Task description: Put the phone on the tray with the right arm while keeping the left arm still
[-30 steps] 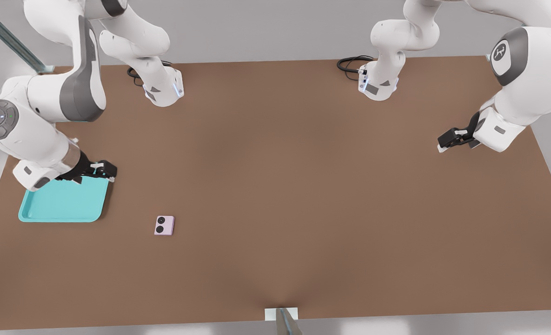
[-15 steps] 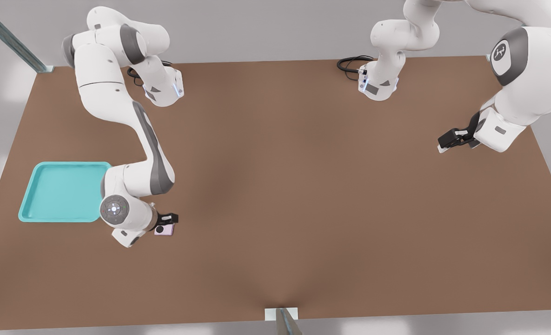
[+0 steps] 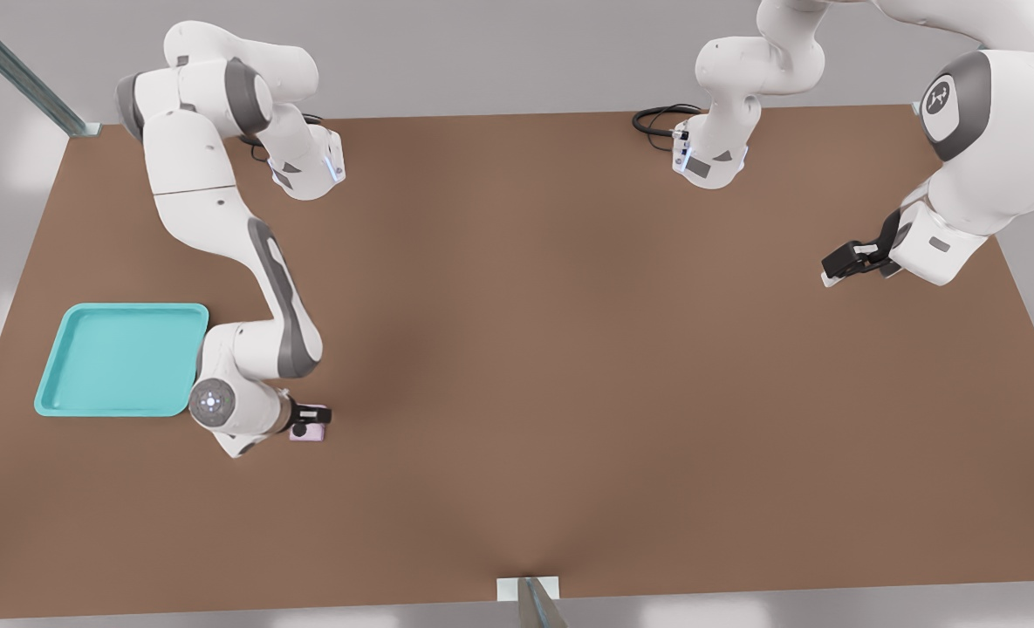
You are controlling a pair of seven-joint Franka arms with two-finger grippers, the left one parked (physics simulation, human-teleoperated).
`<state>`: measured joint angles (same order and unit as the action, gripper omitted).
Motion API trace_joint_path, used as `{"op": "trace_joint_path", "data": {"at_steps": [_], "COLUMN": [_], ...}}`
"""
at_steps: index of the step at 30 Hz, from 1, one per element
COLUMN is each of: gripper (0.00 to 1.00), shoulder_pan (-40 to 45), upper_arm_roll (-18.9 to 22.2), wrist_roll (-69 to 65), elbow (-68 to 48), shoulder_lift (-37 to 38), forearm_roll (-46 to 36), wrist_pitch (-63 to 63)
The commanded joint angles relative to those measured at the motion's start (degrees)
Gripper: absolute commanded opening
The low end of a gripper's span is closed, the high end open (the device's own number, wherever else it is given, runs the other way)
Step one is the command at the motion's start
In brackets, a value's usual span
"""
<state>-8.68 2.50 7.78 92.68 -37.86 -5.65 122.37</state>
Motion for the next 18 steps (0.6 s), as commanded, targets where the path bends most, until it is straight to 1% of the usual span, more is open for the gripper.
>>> {"op": "trace_joint_path", "data": {"at_steps": [1,5,6,18], "gripper": [1.00,1.00,1.00,1.00], "shoulder_pan": [0.33,0.33,0.33,0.33], "upper_arm_roll": [-0.04,-0.04,0.05,0.05], "wrist_roll": [2.67,1.45,-0.58,-2.07], "elbow": [1.19,1.10,1.01,1.36], "shoulder_lift": [0.06,-1.26,-1.61,-4.15], "forearm_roll": [-1.12,-0.94,-0.94,-0.85], "wrist_pitch": [5.34,6.74,6.92,9.56]}}
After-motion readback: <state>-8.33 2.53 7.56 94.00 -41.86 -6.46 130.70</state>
